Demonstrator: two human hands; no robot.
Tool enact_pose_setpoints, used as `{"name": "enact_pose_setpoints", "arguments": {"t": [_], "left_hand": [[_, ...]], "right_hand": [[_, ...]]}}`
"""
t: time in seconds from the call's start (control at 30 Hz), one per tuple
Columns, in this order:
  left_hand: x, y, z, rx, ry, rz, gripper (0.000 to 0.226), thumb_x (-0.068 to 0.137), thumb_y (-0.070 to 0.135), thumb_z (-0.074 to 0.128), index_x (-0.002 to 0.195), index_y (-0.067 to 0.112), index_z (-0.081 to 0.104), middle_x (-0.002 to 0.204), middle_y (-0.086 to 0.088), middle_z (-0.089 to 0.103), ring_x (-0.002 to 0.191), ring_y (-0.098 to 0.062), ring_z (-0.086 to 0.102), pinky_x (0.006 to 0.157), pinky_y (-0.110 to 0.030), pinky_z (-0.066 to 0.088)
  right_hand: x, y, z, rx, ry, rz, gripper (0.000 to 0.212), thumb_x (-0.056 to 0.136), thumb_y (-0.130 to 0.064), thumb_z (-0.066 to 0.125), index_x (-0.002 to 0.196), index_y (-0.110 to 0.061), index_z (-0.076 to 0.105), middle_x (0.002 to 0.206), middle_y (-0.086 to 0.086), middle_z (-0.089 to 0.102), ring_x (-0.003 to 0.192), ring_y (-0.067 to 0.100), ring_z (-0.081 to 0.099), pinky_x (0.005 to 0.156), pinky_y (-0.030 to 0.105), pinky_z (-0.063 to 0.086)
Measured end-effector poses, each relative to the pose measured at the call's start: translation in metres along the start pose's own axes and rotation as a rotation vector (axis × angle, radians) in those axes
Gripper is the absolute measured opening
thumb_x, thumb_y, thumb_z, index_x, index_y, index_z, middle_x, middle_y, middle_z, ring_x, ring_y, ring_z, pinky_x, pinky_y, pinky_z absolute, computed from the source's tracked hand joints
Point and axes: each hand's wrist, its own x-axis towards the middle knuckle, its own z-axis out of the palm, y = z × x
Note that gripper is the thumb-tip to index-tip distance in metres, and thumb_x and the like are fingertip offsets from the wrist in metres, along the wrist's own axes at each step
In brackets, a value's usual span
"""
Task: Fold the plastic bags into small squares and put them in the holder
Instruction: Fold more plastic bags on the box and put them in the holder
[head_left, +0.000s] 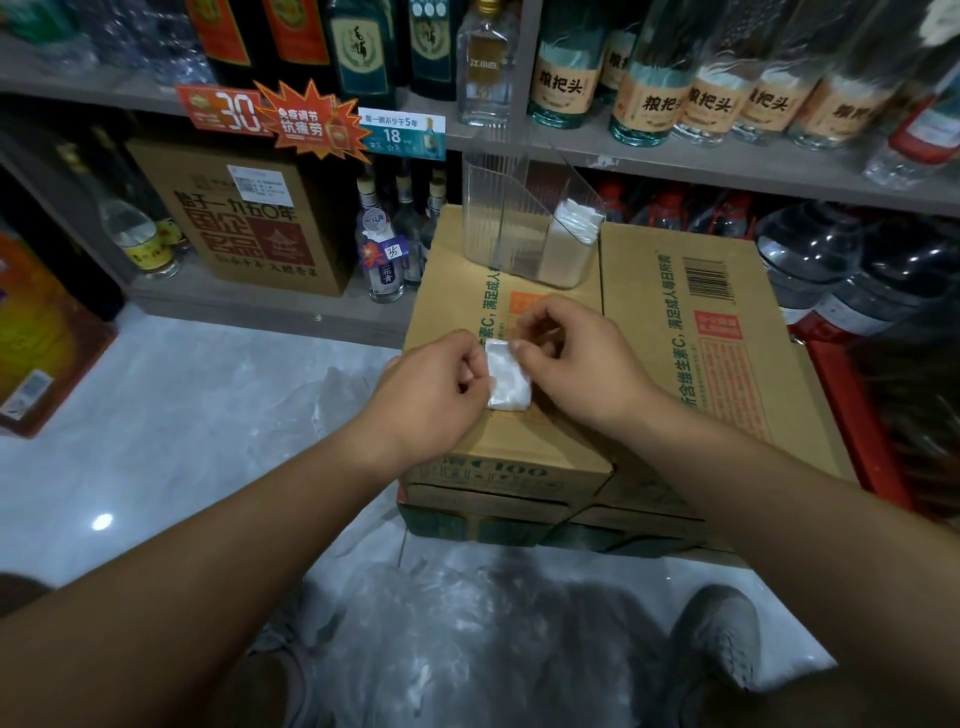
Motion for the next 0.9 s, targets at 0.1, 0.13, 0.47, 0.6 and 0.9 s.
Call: {"name": "enact_pose_setpoints", "arguments": {"t": [0.1,0.13,0.47,0.6,0.9], "left_hand": [[0.001,0.001,0.000,0.024,0.004,-0.004,0.010,0.092,0.024,0.063,0.084,0.029,0.061,0.074,0.010,0.064,0.072,-0.008,0.060,0.079,-0.036,0.053],[0.000,0.001,0.000,0.017,0.009,-0.007,0.010,0.092,0.024,0.063,0.084,0.030,0.063,0.073,0.011,0.065,0.071,-0.006,0.060,0.079,-0.034,0.052],[-0.043,-0.003,-0.004,0.069,-0.086,0.186,0.037,0.075,0.047,0.068,0.108,0.032,0.073,0.088,0.021,0.060,0.098,-0.011,0.053,0.095,-0.041,0.046],[-0.062,-0.014,-0.002,0.163,-0.073,0.275,0.045,0.075,0.050,0.070,0.116,0.031,0.072,0.093,0.019,0.057,0.099,-0.010,0.047,0.090,-0.035,0.039],[-0.062,-0.012,-0.002,0.211,-0.053,0.339,0.046,0.084,0.054,0.052,0.117,0.030,0.073,0.087,0.018,0.054,0.091,-0.011,0.047,0.083,-0.038,0.043]], "right_hand": [[0.002,0.001,0.001,-0.048,-0.060,-0.057,0.007,0.089,-0.024,0.071,0.095,-0.020,0.070,0.090,-0.007,0.068,0.082,0.013,0.062,0.078,0.038,0.054],[0.002,0.002,0.001,-0.070,-0.075,-0.080,0.005,0.089,-0.022,0.072,0.093,-0.020,0.071,0.090,-0.005,0.068,0.084,0.014,0.062,0.080,0.039,0.053],[-0.028,0.001,0.001,-0.132,-0.168,-0.167,0.013,0.087,-0.009,0.071,0.096,-0.019,0.074,0.096,-0.005,0.065,0.093,0.013,0.059,0.087,0.037,0.051],[-0.047,0.003,0.002,-0.094,-0.192,-0.195,0.013,0.087,-0.007,0.071,0.094,-0.018,0.074,0.095,-0.005,0.066,0.094,0.012,0.060,0.088,0.037,0.051],[-0.062,-0.003,-0.009,-0.031,-0.227,-0.272,0.016,0.086,-0.015,0.068,0.102,-0.016,0.070,0.109,-0.004,0.063,0.106,0.012,0.060,0.093,0.039,0.051]]}}
